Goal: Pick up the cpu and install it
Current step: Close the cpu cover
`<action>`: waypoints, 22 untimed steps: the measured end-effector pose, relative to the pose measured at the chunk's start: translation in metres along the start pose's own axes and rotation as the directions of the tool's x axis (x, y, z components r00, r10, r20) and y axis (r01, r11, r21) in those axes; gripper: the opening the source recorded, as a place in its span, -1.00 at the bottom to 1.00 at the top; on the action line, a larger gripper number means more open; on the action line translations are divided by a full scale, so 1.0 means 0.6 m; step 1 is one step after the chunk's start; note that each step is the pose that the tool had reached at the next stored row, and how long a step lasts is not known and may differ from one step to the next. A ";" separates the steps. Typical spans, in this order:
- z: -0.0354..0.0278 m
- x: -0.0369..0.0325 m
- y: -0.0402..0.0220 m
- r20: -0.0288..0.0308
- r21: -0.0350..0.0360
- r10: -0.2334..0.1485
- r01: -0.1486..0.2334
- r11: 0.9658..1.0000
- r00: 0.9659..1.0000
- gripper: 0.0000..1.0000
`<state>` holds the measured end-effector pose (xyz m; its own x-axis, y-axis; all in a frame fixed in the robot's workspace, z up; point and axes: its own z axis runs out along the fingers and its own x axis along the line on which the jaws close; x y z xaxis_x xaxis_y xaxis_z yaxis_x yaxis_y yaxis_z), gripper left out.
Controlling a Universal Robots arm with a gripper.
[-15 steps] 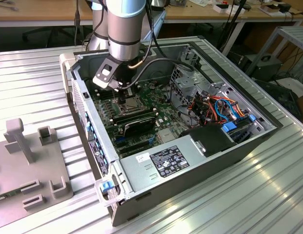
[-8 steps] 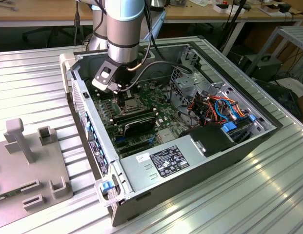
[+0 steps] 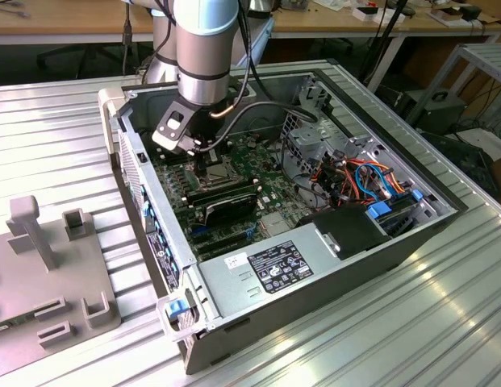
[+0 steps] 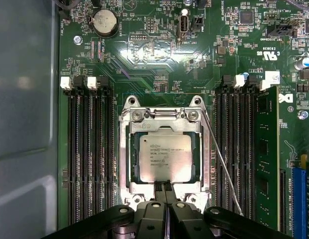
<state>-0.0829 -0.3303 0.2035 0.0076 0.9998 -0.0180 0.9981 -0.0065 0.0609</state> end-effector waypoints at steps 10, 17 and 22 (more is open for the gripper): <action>-0.021 0.000 0.040 0.000 -0.001 0.000 0.000 1.000 1.000 -0.79; -0.031 0.000 0.042 0.000 -0.001 0.000 0.000 1.000 1.000 -0.79; -0.031 0.000 0.044 0.000 -0.001 0.000 0.000 1.000 1.000 -0.79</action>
<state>-0.0576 -0.3302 0.2235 0.0076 0.9998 -0.0176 0.9981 -0.0065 0.0616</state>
